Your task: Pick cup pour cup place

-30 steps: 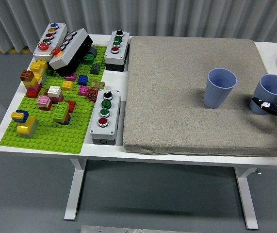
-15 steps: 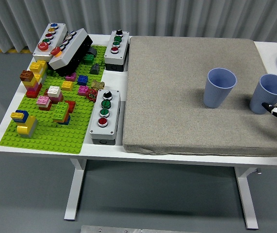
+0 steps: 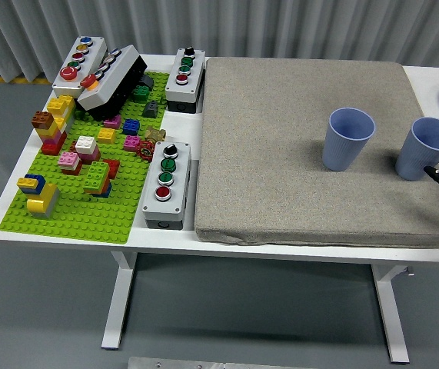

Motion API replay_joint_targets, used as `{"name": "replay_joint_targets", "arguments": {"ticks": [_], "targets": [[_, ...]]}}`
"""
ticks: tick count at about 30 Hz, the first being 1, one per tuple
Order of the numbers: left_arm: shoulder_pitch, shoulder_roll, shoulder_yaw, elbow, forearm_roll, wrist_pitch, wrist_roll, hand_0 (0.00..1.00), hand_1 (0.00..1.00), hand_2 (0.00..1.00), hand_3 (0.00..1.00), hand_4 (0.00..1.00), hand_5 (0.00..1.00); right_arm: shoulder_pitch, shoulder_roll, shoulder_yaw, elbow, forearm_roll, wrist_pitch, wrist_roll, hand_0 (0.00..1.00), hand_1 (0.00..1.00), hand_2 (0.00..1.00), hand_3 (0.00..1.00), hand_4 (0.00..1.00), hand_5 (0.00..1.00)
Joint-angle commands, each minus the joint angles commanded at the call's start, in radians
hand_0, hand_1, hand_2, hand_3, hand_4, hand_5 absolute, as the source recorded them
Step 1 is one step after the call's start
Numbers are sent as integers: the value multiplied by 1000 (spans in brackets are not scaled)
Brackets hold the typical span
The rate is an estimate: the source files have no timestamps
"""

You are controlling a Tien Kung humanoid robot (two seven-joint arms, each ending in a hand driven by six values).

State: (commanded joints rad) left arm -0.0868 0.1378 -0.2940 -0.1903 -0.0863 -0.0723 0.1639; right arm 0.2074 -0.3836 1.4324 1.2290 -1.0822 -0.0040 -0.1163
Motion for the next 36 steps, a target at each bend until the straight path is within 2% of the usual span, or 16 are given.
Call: {"name": "replay_joint_targets", "arguments": {"ticks": [6, 13, 19, 22, 25, 26, 28, 31, 34, 36], "targets": [[2, 4, 8, 0, -12, 0, -4, 882, 843, 920, 806, 643, 884, 19, -36, 33, 8, 2, -2, -2, 920, 926, 998, 998, 896, 361], [0, 15, 14, 0, -23, 1, -7, 883, 843, 920, 806, 644, 883, 94, -127, 43, 22, 26, 2, -11, 920, 926, 998, 998, 898, 371], [-6, 18, 18, 0, -28, 1, -9, 884, 843, 921, 807, 643, 884, 167, -141, 26, 15, 40, 5, -14, 920, 924, 998, 998, 897, 376], [-10, 17, 19, 0, -28, 1, -10, 884, 843, 921, 807, 644, 883, 208, -132, 12, -2, 49, -5, -7, 920, 923, 998, 998, 897, 380], [-14, 15, 18, 1, -26, 1, -10, 884, 843, 921, 807, 644, 883, 255, -104, 1, -31, 94, -85, 50, 920, 923, 998, 998, 897, 380], [-15, 15, 17, 1, -25, 1, -10, 884, 843, 921, 807, 643, 883, 262, -98, 2, -37, 108, -109, 67, 807, 774, 801, 788, 880, 409], [-16, 14, 16, 1, -21, 1, -10, 884, 843, 921, 807, 643, 883, 282, -76, 7, -59, 154, -161, 113, 807, 774, 801, 788, 880, 409], [-19, 9, 11, 0, -11, 2, -8, 884, 843, 921, 807, 643, 883, 318, -9, 33, -133, 268, -217, 224, 807, 774, 801, 788, 880, 409], [-21, 8, 10, -1, -6, 2, -6, 884, 843, 921, 807, 643, 883, 327, 31, 41, -166, 386, -242, 336, 785, 765, 784, 805, 887, 412], [-23, 6, 7, -2, 2, 2, -3, 884, 843, 921, 807, 643, 883, 327, 54, 42, -181, 441, -251, 375, 785, 765, 784, 805, 887, 412]]}}
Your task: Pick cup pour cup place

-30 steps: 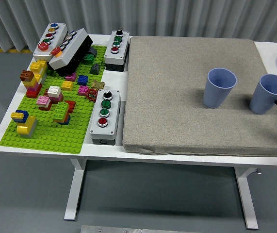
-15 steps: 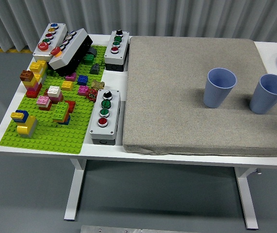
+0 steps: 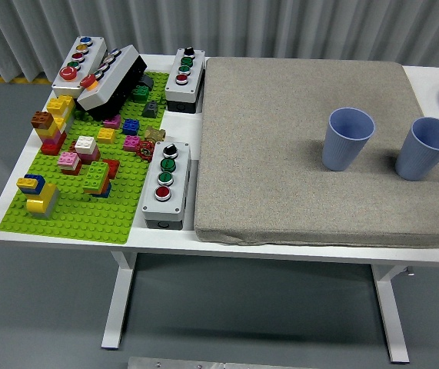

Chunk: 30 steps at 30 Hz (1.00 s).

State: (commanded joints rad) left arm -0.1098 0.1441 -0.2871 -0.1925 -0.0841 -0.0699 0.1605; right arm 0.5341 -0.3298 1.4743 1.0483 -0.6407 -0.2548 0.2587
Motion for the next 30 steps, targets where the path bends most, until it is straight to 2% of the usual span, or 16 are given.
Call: {"name": "replay_joint_targets", "arguments": {"ticks": [6, 7, 8, 13, 14, 19, 20, 30], "targets": [[0, -2, -2, -1, 5, 0, 2, 884, 843, 921, 806, 642, 884, -4, 25, -13, -20, 12, 4, 3, 788, 767, 785, 814, 890, 412], [0, -1, -3, -1, 7, 0, 2, 884, 843, 921, 806, 642, 884, -3, 27, -12, -23, 9, 6, -8, 788, 767, 785, 814, 890, 412], [0, -1, -3, -1, 8, -1, 2, 883, 843, 921, 806, 642, 884, -2, 29, -12, -26, 9, 8, -15, 789, 768, 791, 816, 898, 475], [0, -1, -5, 0, 8, -1, 2, 883, 843, 921, 806, 642, 884, 0, 34, -10, -25, 6, 15, -58, 789, 768, 791, 816, 898, 475], [0, -2, -5, 0, 8, -1, 2, 883, 842, 921, 806, 642, 883, 1, 34, -9, -25, 3, 15, -63, 809, 785, 818, 827, 912, 990], [-1, -1, -7, 0, 12, 0, 3, 883, 842, 921, 806, 642, 883, 3, 34, -1, -22, -13, 13, -85, 809, 785, 818, 827, 912, 990], [-1, -1, -7, 0, 12, 0, 3, 883, 842, 920, 806, 642, 883, 3, 34, 0, -22, -16, 13, -90, 830, 812, 861, 841, 847, 998], [1, -2, -8, 0, 11, 0, 3, 882, 842, 920, 806, 642, 882, 1, 33, 5, -21, -50, 31, -104, 838, 820, 869, 851, 856, 998]]}}
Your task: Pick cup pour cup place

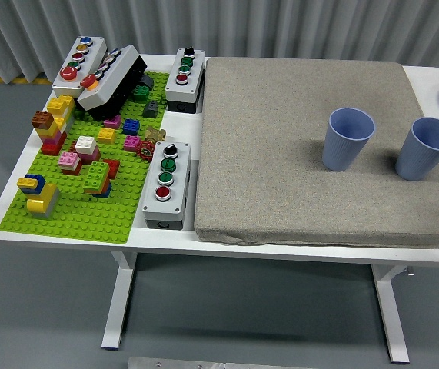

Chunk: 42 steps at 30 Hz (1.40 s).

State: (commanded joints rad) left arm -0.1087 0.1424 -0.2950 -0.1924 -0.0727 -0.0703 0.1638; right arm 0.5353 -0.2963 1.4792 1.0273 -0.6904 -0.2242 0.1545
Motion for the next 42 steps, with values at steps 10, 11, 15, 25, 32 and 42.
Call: {"name": "replay_joint_targets", "arguments": {"ticks": [10, 11, 15, 25, 32, 42], "targets": [[1, -3, 0, 2, -9, 2, -2, 882, 842, 920, 806, 640, 882, -1, 3, 15, 2, -41, -19, 25, 844, 823, 875, 853, 845, 998], [1, -3, 0, 2, -9, 2, -2, 882, 842, 920, 806, 640, 882, -1, 3, 16, 1, -42, -20, 29, 844, 823, 875, 853, 845, 998], [3, -3, 3, 2, -15, 2, -3, 882, 842, 920, 805, 641, 882, -3, 4, 19, -1, -46, -23, 34, 844, 823, 875, 853, 849, 998], [10, -3, 17, 2, -51, 3, -7, 854, 850, 922, 806, 640, 882, -3, 5, 23, -1, -71, -20, 29, 844, 823, 874, 854, 851, 998], [14, -2, 22, 0, -74, 5, -3, 858, 877, 931, 805, 640, 880, -2, 13, 47, -2, -108, -39, 52, 847, 823, 874, 858, 848, 998], [11, -4, 22, 2, -59, 3, -6, 850, 871, 926, 807, 642, 879, -8, 7, 132, -2, -168, -40, 54, 850, 823, 874, 860, 848, 998]]}}
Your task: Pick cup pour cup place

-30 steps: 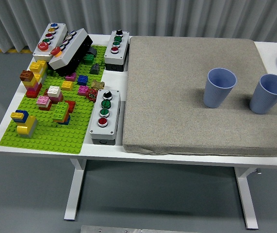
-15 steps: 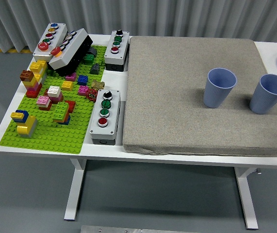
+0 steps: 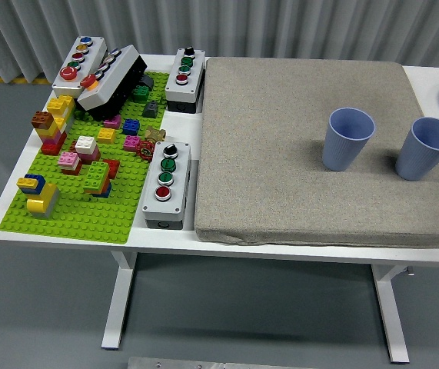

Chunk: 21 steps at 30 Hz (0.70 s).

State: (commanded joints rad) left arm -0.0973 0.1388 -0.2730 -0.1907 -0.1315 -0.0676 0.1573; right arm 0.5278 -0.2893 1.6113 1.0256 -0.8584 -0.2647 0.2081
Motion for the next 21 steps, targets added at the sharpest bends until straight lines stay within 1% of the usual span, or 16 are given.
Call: {"name": "replay_joint_targets", "arguments": {"ticks": [21], "targets": [[-2, -1, -4, 1, 10, 0, 0, 857, 865, 925, 807, 643, 881, -2, -3, 6, -7, 6, 8, -8, 857, 824, 873, 861, 849, 998]]}}
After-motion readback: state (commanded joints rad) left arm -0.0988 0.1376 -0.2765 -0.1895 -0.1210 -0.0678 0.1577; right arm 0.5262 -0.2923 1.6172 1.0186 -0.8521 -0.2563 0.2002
